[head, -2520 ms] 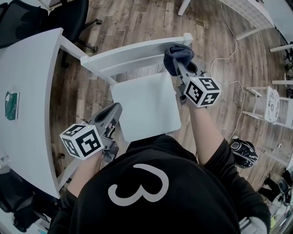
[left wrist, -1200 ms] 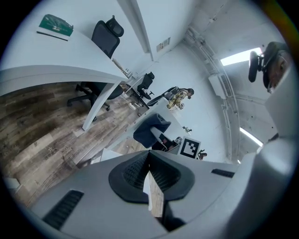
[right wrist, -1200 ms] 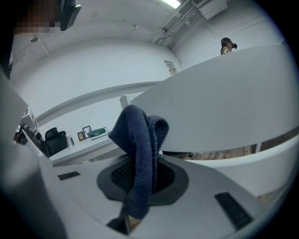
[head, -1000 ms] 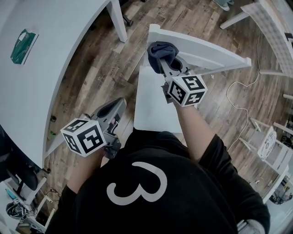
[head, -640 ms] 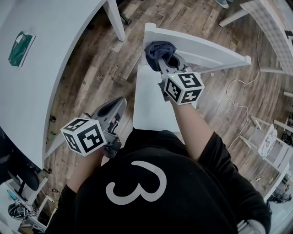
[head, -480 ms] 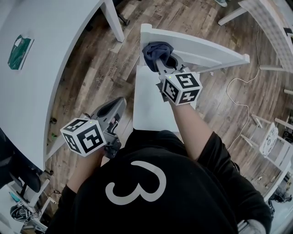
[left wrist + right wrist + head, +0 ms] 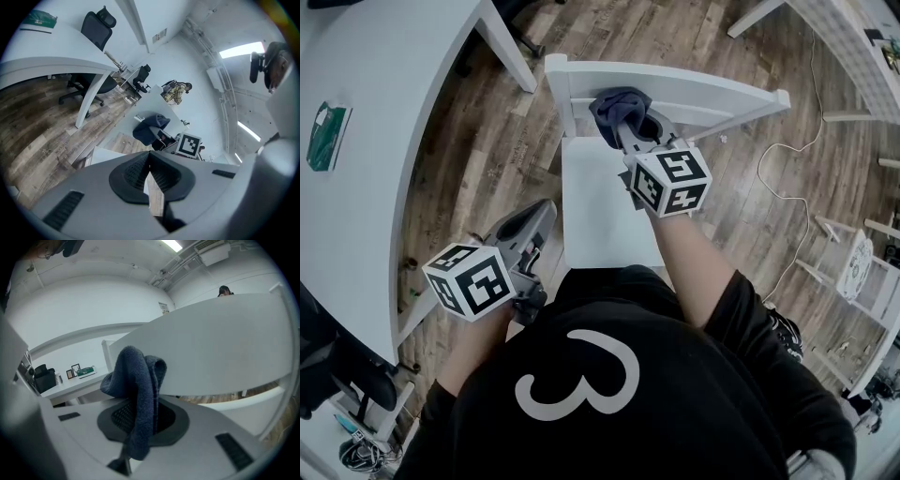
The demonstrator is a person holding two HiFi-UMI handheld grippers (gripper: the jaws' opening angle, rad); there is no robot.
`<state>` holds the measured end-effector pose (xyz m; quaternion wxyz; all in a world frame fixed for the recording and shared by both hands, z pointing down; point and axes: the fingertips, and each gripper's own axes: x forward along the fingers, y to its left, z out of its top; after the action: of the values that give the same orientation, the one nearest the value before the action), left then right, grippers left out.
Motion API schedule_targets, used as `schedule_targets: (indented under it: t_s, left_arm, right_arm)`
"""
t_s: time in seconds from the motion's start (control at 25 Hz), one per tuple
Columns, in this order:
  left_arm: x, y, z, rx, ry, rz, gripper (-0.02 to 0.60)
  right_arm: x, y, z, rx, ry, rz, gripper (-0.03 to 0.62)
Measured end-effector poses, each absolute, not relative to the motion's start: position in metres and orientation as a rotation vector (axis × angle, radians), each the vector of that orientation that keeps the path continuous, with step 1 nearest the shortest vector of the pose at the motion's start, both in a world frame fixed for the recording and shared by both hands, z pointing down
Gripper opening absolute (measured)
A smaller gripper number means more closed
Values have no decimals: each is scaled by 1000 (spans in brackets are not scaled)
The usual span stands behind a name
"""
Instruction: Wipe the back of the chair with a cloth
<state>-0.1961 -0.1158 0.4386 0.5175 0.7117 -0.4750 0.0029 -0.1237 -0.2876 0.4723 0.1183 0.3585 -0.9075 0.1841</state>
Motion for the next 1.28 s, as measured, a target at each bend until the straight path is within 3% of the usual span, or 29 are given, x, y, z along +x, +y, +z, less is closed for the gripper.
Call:
schedule_targets:
  t_s: [1.28]
  left_arm:
    - [-107, -165, 438, 1855, -910, 158, 14]
  right_arm:
    - [96, -333, 481, 1631, -2364, 642, 52]
